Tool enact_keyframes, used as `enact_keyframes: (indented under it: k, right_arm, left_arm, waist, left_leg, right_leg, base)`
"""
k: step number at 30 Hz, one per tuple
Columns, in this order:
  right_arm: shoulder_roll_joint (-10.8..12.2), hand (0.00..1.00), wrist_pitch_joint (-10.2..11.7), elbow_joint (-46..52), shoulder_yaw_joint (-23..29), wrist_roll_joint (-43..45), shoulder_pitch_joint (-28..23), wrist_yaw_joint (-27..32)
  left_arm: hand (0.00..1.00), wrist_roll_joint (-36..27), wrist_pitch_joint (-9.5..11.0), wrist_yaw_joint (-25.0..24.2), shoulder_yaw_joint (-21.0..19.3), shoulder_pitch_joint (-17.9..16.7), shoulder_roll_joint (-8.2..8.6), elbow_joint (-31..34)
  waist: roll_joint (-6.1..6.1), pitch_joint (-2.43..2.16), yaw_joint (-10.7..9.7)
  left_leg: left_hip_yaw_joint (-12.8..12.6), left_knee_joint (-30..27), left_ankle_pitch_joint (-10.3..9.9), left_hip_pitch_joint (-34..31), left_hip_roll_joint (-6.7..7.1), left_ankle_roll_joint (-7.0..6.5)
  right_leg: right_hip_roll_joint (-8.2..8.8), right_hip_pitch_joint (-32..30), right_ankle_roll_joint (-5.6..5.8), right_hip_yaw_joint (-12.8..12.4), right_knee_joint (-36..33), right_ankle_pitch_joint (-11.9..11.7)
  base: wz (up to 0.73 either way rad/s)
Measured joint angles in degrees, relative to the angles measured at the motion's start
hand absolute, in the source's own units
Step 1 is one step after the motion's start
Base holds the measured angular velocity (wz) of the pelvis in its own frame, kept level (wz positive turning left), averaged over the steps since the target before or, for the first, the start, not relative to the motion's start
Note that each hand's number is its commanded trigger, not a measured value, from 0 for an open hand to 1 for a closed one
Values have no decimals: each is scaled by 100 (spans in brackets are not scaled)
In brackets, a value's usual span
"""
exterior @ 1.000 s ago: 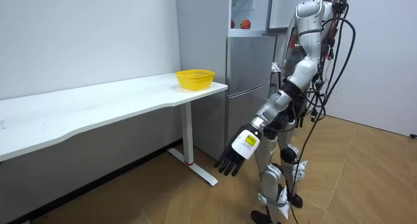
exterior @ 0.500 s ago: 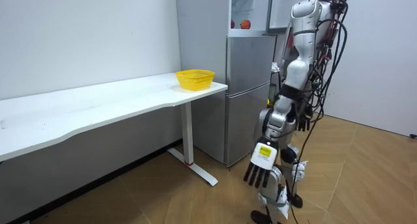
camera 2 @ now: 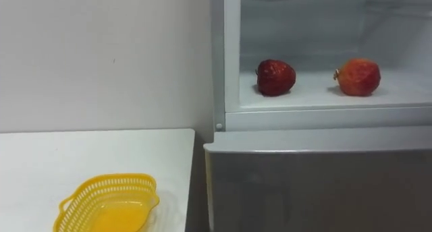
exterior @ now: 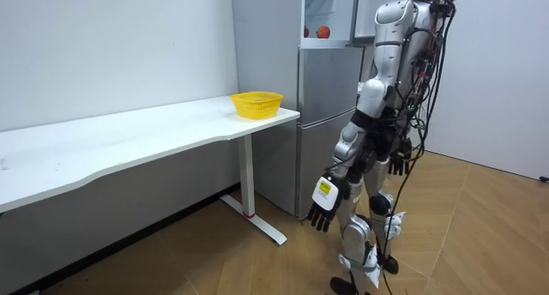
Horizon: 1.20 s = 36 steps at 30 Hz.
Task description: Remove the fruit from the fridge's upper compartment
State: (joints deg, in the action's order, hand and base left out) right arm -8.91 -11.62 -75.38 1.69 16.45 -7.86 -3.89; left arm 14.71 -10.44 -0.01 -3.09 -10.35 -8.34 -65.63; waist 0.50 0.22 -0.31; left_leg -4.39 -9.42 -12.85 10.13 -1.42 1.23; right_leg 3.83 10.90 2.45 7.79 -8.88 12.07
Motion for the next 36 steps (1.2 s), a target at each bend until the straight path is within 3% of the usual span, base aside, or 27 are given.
enact_keyframes:
  k: [8,11,14,15,19,26,28,32,36]
  right_arm:
    - [7,0,49,377,-34,-270,70,385]
    - [17,0,191,806,0,-566,11,703]
    - [84,0,316,1966,176,-816,-275,961]
    - [117,0,445,2500,213,-803,-401,1046]
    - [321,0,766,4400,350,-577,-882,1211]
    - [356,0,1083,7182,269,-670,-1425,1730]
    - [352,0,1294,7823,219,-682,-1442,1925]
    - [359,0,1428,8438,54,-470,-1177,2150]
    - [338,0,1679,9030,-57,-189,-927,2429]
  left_arm:
    - [0,402,-20,-181,277,57,0,50]
    - [0,401,-33,-177,474,112,-11,53]
    - [0,581,-18,-185,614,143,-4,105]
    - [0,614,18,-190,602,147,-3,179]
    - [0,610,287,-185,474,149,-7,376]
    - [0,563,576,43,458,-40,-10,679]
    - [0,455,688,150,585,-86,-48,676]
    - [0,333,796,180,679,-9,-71,520]
    - [0,240,926,124,914,-5,-146,474]
  waist:
    - [10,-2,-122]
    - [4,-4,-183]
    - [-15,-13,-243]
    - [-47,4,-264]
    - [-111,3,-290]
    - [-166,-17,-496]
    - [-171,-19,-542]
    - [-192,-21,-537]
    - [-203,-27,-540]
  left_leg:
    - [-4,-2,0,-52,0,0]
    - [-4,-18,0,-153,0,0]
    - [-61,-28,1,-247,-2,-1]
    - [-131,-28,2,-255,-7,-1]
    - [-350,-19,2,-227,-7,-1]
    - [-381,5,2,-289,-5,-1]
    - [-475,5,2,-311,-13,-1]
    - [-639,14,2,-365,-34,-1]
    - [-647,19,3,-351,-42,-2]
  right_leg:
    - [0,-48,5,-2,-7,3]
    - [-3,-150,8,-12,-16,-3]
    - [-2,-291,8,-73,-62,-6]
    - [-5,-337,8,-147,-83,-7]
    - [-2,-421,21,-311,-86,-16]
    - [-4,-512,21,-368,-124,-18]
    - [-11,-578,21,-415,-163,-19]
    - [-35,-713,20,-532,-191,-57]
    - [-52,-708,21,-581,-192,-83]
  base:
    - [0]
    - [0]
    - [-11]
    - [-27]
    - [-23]
    - [-7]
    - [-10]
    - [-18]
    - [-4]
